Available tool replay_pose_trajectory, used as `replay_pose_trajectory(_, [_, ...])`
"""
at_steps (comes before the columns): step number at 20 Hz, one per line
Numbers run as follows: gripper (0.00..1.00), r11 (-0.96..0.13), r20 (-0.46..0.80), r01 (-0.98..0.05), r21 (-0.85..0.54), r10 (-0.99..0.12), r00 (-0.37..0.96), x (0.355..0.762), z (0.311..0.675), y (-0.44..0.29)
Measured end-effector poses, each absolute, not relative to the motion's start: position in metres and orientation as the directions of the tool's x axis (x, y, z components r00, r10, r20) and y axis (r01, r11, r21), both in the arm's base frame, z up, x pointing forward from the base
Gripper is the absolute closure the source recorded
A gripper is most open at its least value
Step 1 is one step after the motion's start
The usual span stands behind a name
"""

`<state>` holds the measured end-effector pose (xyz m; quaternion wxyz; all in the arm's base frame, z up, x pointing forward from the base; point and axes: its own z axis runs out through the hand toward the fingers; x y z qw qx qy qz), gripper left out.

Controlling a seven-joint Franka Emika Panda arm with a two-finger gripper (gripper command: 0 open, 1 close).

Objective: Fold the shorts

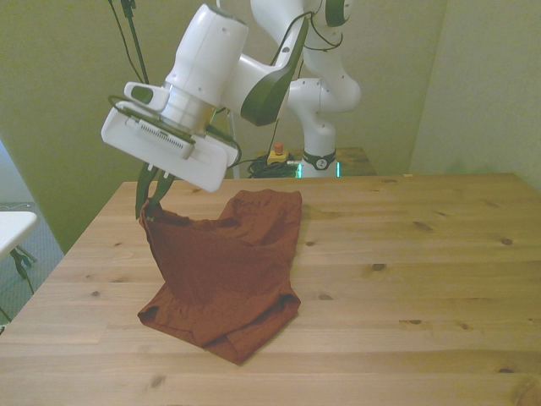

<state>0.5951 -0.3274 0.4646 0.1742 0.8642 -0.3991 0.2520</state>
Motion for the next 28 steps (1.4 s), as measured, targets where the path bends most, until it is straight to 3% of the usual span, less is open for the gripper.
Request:
replay_pose_trajectory(4, [0.0,-0.608,0.523,-0.791,0.069,-0.653,0.548,0.59,0.433,-0.35])
replay_pose_trajectory(19, [0.0,-0.507,0.4,-0.861,-0.031,-0.796,0.454,0.559,0.379,-0.428])
replay_pose_trajectory(24, [0.0,-0.503,0.391,-0.862,-0.065,-0.807,0.442,0.563,0.386,-0.437])
replay_pose_trajectory(28, [0.0,-0.51,0.384,-0.855,-0.091,-0.811,0.442,0.564,0.423,-0.43])
